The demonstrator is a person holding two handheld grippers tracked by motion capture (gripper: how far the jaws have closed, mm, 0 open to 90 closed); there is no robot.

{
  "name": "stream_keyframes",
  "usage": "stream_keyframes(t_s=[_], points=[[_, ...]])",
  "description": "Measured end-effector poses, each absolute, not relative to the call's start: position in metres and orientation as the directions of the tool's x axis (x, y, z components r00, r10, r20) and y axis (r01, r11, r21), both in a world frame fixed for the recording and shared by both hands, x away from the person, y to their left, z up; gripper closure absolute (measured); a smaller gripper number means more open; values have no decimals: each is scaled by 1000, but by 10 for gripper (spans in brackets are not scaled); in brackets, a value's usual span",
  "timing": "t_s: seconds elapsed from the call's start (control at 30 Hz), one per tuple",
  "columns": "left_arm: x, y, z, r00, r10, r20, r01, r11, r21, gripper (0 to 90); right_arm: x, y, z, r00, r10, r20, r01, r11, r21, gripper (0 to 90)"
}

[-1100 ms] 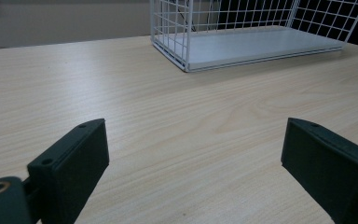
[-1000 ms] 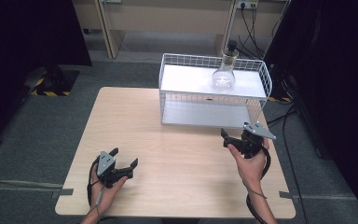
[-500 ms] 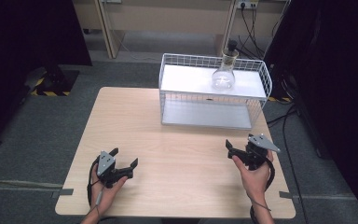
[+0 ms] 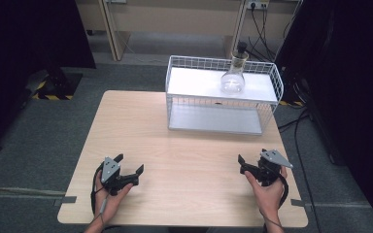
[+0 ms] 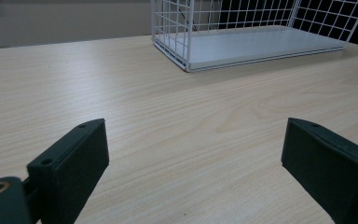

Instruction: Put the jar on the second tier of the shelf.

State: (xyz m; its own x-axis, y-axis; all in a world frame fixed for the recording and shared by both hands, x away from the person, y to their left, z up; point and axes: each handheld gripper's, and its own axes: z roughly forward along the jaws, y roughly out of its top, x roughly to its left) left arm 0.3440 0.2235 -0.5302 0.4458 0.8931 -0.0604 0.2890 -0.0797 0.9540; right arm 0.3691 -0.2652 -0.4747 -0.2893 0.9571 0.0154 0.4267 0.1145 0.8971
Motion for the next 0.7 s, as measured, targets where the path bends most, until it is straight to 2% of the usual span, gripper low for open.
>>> stream_keyframes(t_s=[0.7], points=[[344, 224, -530, 444, 894, -60, 288, -79, 955, 70, 356, -277, -494, -253, 967, -2, 454, 121, 883, 49]])
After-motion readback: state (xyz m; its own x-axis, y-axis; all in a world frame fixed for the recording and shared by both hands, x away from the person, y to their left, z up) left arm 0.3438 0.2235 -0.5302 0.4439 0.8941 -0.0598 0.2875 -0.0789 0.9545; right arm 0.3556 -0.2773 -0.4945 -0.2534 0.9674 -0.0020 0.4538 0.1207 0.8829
